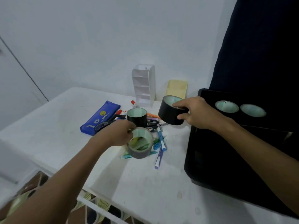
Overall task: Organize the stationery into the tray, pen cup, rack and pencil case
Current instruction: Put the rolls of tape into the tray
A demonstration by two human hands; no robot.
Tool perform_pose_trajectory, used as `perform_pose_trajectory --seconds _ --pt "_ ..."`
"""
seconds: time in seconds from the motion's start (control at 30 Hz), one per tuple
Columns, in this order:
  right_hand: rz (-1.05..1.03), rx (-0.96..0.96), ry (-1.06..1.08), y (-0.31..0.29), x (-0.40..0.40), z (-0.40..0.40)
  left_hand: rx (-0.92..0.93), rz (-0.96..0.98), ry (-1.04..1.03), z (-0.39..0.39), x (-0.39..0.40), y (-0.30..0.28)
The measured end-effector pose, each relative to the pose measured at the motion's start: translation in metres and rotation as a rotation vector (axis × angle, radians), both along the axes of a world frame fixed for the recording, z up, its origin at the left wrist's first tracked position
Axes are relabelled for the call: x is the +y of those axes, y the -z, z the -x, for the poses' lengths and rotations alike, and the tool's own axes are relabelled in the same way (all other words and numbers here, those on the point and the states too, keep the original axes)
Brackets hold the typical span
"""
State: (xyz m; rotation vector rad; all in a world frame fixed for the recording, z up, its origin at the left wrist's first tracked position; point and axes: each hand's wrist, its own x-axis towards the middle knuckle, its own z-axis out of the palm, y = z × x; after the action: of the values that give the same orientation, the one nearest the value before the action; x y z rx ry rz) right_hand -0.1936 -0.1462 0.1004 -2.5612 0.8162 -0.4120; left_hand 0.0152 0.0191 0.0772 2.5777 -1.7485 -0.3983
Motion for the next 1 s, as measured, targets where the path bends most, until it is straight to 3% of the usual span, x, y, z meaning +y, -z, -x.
perform_pose_trajectory --seconds 0.2,0.4,0.6,1.0 --pt "0.132 -0.021 0.236 -0.018 -0.025 0.060 0.171 0.323 -0.018 0.040 -0.079 -0.061" --pt "0.128 0.075 0.375 -0.031 -0.050 0.120 0.300 0.448 0.033 0.110 -0.178 -0.076" --pt "-0.035 0.162 0.364 -0.017 -0.087 0.152 0.198 0.392 0.080 0.149 -0.233 -0.048" --pt "-0.314 0.460 0.342 0.011 -0.121 0.149 0.101 0.076 0.182 0.163 -0.251 0.002"
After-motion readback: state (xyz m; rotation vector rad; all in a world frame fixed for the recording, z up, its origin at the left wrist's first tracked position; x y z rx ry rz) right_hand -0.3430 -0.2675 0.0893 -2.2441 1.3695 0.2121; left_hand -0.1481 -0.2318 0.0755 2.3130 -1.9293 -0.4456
